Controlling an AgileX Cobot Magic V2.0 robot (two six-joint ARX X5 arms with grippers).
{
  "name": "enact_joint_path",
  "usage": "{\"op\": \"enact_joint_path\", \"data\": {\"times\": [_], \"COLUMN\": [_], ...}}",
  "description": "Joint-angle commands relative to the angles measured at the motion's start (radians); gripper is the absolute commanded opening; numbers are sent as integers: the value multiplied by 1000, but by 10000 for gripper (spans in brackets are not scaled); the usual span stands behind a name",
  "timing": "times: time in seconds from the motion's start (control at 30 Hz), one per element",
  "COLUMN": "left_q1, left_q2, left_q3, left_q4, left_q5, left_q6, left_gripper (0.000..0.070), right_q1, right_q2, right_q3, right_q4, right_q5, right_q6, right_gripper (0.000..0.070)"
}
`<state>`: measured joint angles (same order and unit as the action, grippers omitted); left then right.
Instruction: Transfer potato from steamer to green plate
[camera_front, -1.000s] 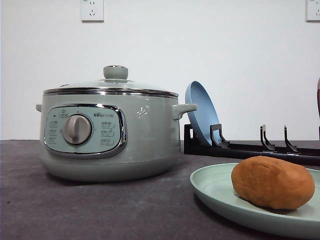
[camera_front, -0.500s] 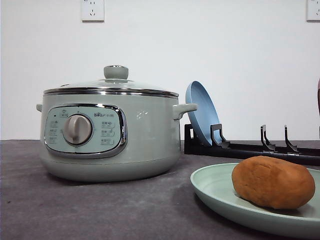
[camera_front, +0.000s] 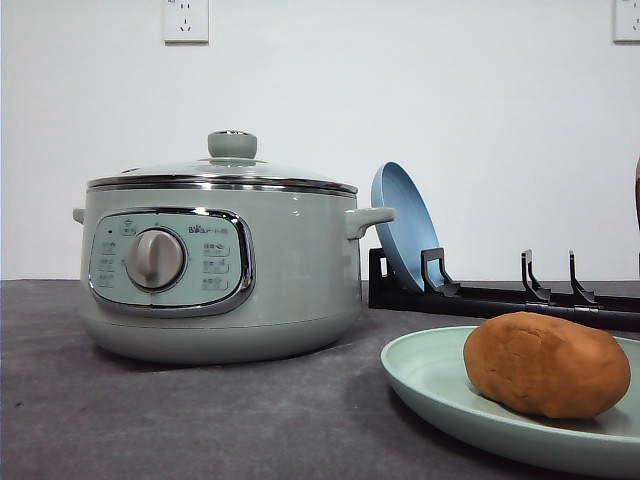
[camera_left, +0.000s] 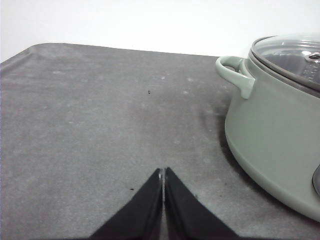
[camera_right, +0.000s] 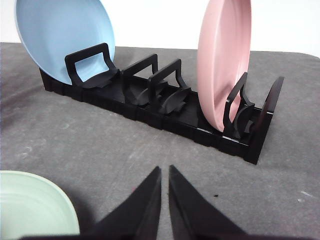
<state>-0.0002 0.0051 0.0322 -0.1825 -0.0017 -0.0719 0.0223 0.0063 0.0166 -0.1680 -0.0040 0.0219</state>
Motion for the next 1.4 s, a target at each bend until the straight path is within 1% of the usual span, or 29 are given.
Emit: {"op": "enact_joint_path", "data": {"times": [0.0, 1.37], "left_q1": [0, 0], "left_q2": [-2, -2], "left_q3": [-20, -20], "left_q4": [-7, -7], "left_q5": [-3, -3], "left_q6": [5, 5], "left_gripper": [0, 0], "right_q1": [1, -6], "right_q2": [-3, -3], "right_q3": [-5, -5], "right_q4": [3, 11], "right_q5": [2, 4], "right_q6": [-8, -8], "right_gripper": [15, 15]}}
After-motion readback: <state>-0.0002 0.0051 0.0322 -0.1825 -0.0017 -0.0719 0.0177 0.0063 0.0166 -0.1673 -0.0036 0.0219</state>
